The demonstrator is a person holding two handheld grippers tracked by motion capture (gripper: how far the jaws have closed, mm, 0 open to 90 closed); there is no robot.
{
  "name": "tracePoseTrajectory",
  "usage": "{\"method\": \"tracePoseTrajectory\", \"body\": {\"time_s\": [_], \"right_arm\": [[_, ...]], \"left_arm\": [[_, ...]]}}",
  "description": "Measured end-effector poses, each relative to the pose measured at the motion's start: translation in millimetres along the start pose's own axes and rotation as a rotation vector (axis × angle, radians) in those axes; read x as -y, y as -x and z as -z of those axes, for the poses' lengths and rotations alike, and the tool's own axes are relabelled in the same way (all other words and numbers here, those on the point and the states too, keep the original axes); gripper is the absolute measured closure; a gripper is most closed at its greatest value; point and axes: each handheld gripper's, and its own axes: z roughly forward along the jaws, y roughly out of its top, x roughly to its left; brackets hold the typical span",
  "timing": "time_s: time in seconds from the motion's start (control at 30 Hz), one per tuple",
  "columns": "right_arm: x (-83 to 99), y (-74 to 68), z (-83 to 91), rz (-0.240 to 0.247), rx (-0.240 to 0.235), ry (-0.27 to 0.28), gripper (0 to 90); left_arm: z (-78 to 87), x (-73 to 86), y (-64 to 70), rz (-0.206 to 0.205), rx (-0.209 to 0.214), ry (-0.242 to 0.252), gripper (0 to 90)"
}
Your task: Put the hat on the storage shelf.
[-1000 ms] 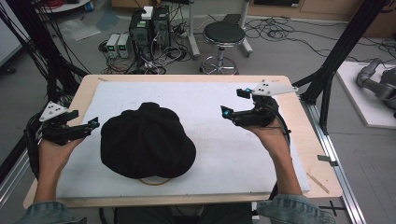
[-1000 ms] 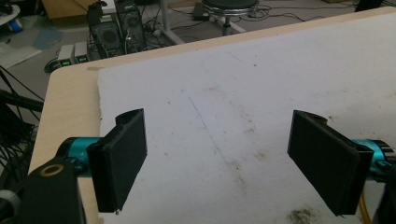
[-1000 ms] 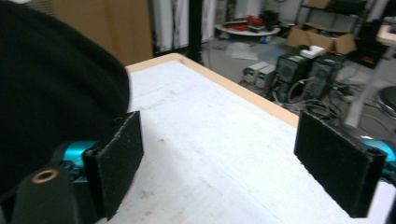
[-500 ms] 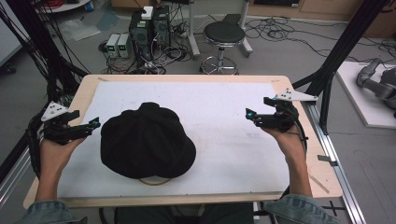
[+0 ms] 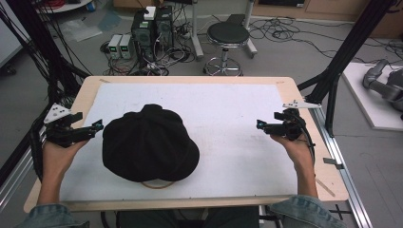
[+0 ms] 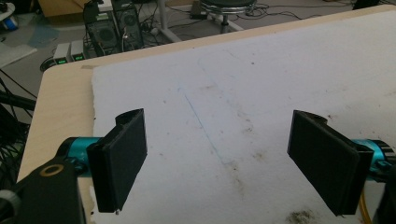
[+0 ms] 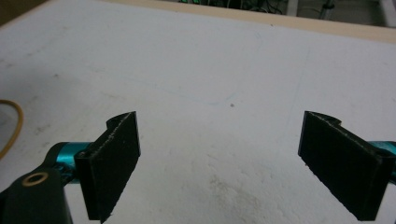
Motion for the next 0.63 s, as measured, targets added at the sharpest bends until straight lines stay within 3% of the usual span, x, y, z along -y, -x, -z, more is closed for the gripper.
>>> {"method": "tracePoseTrajectory", "body": {"time_s": [0.03, 0.63], "right_arm": [[1.2, 1.5, -0.9, -0.006, 0.016, -0.015, 12.7], [4.5, 3.7, -3.4, -0.018, 0.003, -0.002, 12.7]], "left_arm": [[-0.2, 0.1, 0.1, 0.000, 0.000, -0.001, 20.0], [-2.4, 0.9, -0.3, 0.000, -0.001, -0.006, 20.0]]}}
